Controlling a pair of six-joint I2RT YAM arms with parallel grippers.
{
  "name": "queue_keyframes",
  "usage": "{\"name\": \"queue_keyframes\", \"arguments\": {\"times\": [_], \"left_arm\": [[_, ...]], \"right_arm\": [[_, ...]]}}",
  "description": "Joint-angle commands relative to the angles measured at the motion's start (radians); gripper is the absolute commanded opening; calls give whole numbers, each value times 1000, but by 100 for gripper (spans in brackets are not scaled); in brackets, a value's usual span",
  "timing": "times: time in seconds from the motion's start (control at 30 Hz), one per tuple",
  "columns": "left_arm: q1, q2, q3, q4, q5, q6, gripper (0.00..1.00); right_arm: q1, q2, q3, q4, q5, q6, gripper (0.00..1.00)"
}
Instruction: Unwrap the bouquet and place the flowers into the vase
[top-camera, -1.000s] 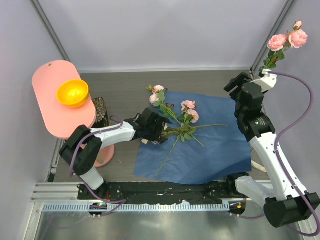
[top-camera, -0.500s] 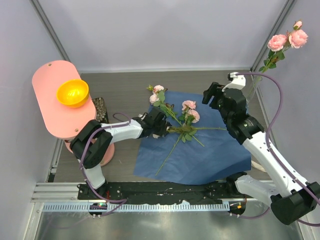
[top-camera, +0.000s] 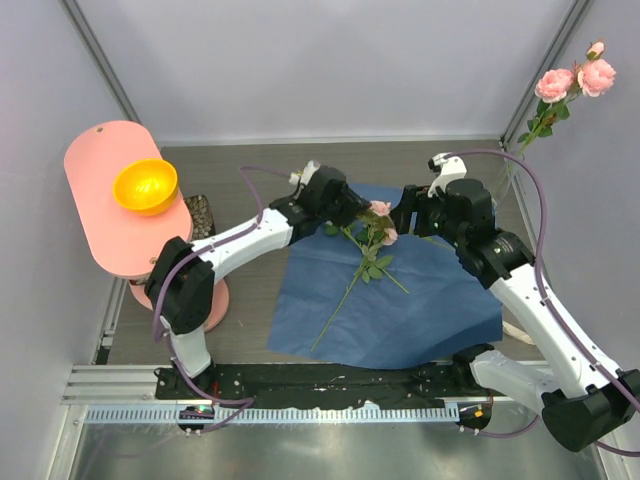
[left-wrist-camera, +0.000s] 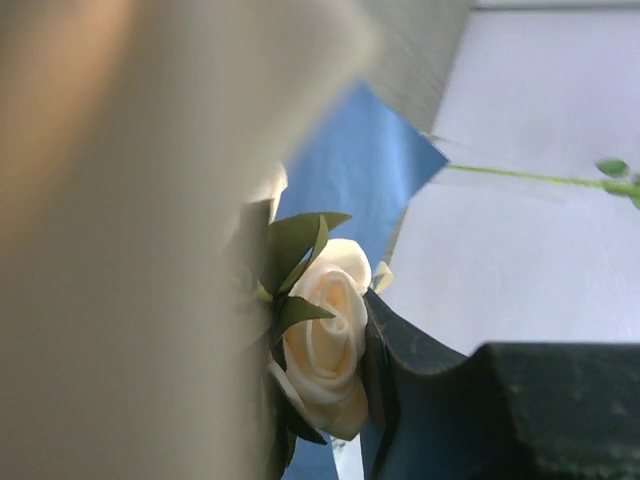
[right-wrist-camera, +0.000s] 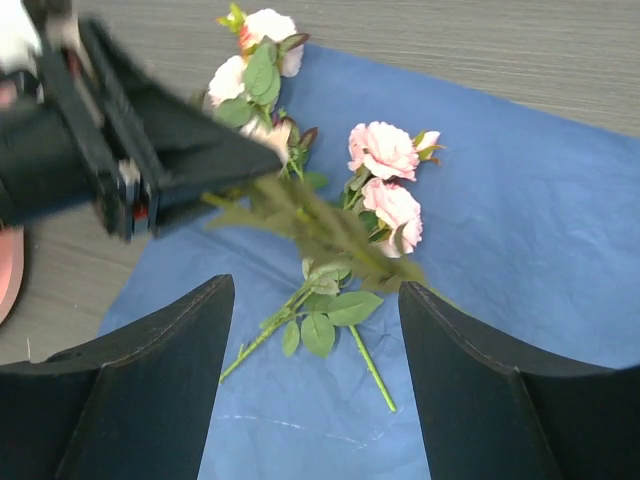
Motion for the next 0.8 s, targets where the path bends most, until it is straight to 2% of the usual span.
{"name": "queue_keyframes", "arguments": {"times": [0.0,0.13,0.37,0.57,0.77], "left_arm": [[18,39,216,-83,83,350,2],[21,84,350,-142,219,534,0],[21,37,401,-245,289,752,0],[21,-6,405,-266,367,783,0],[19,-29,434,-291,417,821,0]], "right_arm": [[6,-31,65,-78,-124,-74,73],[12,10,94,-130,-220,-160,73],[45,27,123,-148,-132,-203,71],[72,85,123,-128,-171,-229,69],[100,152,125,-102,-165,-221,61]]}}
